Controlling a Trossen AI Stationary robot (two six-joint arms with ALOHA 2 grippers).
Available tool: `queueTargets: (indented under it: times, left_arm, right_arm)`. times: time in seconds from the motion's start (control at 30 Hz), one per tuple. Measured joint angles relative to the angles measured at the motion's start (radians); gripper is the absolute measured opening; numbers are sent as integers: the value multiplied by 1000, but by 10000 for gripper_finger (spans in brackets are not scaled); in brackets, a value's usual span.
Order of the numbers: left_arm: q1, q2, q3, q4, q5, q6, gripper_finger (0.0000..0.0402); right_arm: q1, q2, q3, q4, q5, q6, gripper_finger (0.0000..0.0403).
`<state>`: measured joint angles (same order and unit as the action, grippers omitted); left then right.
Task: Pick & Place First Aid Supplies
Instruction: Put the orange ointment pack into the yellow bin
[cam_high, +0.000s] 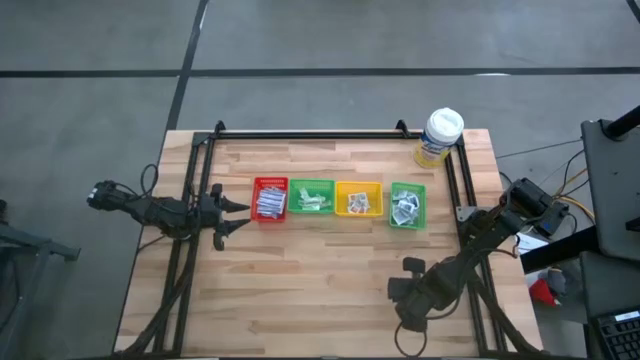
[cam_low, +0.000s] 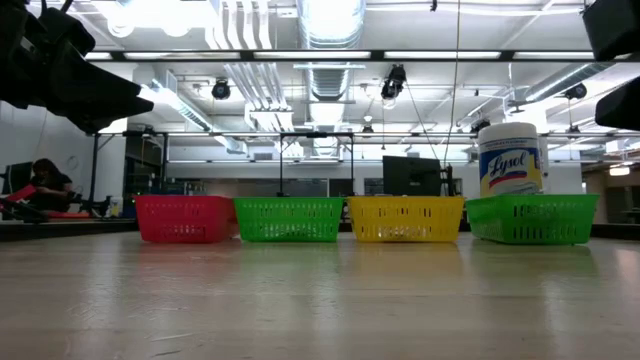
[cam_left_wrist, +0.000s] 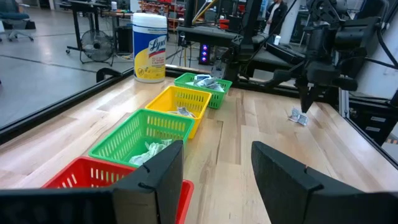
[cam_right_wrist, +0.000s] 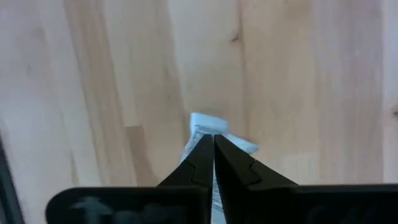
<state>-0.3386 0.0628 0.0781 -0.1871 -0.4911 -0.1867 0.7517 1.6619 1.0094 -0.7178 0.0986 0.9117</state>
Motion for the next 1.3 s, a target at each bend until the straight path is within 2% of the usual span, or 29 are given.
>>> queueTargets:
  times: [0.13,0.4,0.53,0.87,1.3]
  left_arm:
    - [0,0,0,0,0,0,188]
    - [0,0,0,0,0,0,188]
    - [0,0,0,0,0,0,188]
    - [0,0,0,0,0,0,188]
    - [0,0,0,0,0,0,188]
  right_arm:
    - [1,0,1,6,-32,-29,37]
    - [-4,5,1,8,-21,-106,117]
    - [-11,23,0,11,-20,-143,137]
    - [-53,58,-16,10,-18,-182,137]
    - [-52,58,-39,43,-54,-174,139]
